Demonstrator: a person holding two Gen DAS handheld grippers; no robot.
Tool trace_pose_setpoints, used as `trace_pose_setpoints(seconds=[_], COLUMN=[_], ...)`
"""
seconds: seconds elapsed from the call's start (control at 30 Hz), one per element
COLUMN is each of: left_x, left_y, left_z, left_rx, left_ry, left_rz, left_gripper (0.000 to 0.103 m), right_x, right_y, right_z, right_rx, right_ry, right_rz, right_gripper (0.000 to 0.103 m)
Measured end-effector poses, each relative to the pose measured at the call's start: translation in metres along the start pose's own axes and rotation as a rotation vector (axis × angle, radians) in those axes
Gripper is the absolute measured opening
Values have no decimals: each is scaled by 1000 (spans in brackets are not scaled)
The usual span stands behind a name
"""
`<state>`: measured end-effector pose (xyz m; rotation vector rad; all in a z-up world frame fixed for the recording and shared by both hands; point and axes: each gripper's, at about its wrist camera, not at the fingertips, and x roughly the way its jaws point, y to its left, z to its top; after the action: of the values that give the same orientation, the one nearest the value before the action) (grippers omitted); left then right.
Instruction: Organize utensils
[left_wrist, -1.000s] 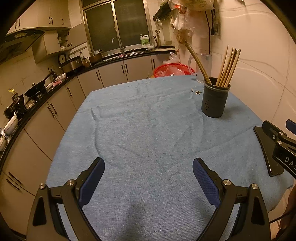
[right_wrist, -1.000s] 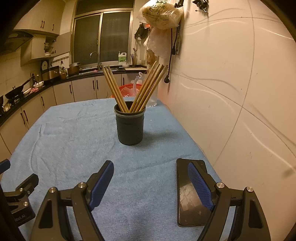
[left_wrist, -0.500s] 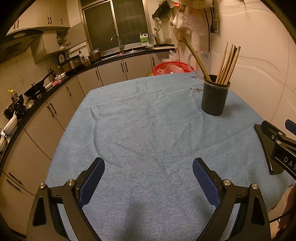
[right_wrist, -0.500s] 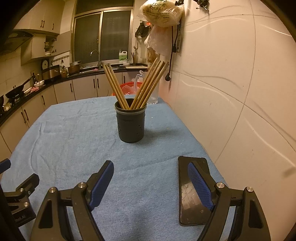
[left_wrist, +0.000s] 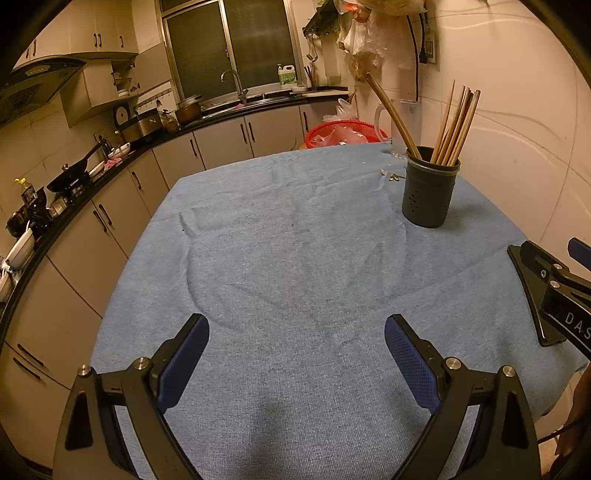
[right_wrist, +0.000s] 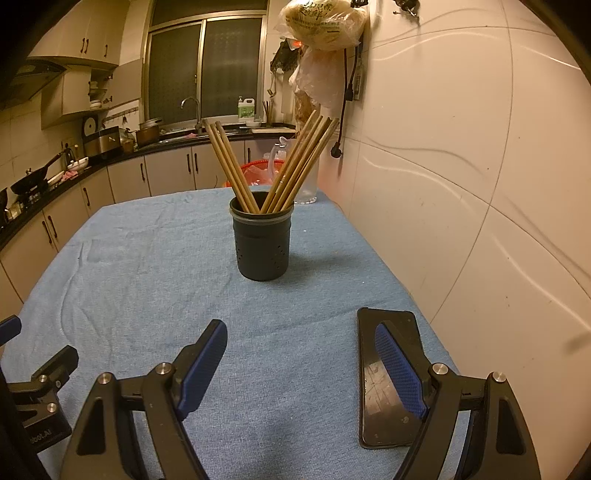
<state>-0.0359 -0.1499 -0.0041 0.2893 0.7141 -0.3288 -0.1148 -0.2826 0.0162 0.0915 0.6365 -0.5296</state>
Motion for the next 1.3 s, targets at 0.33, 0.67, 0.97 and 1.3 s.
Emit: trace_pose_setpoints(seconds=[0.33,0.67,0.97,1.3], left_x=[0,-1,-2,-4], left_y=[-1,-1,-1,-1], left_z=[0,-1,-2,-3], left_rx=[2,5,5,1], left_ry=[1,0,-1,-4], left_rz=[-2,-9,-18,-22], left_gripper=[96,96,96,96], right_x=[0,-2,-2,-4], right_y=[0,-1,0,0], right_z=[-3,-3,-4,-6], right_rx=[3,5,4,4], right_ry=[8,7,9,9], right_rz=[-2,-4,-8,-10], right_gripper=[85,85,85,85])
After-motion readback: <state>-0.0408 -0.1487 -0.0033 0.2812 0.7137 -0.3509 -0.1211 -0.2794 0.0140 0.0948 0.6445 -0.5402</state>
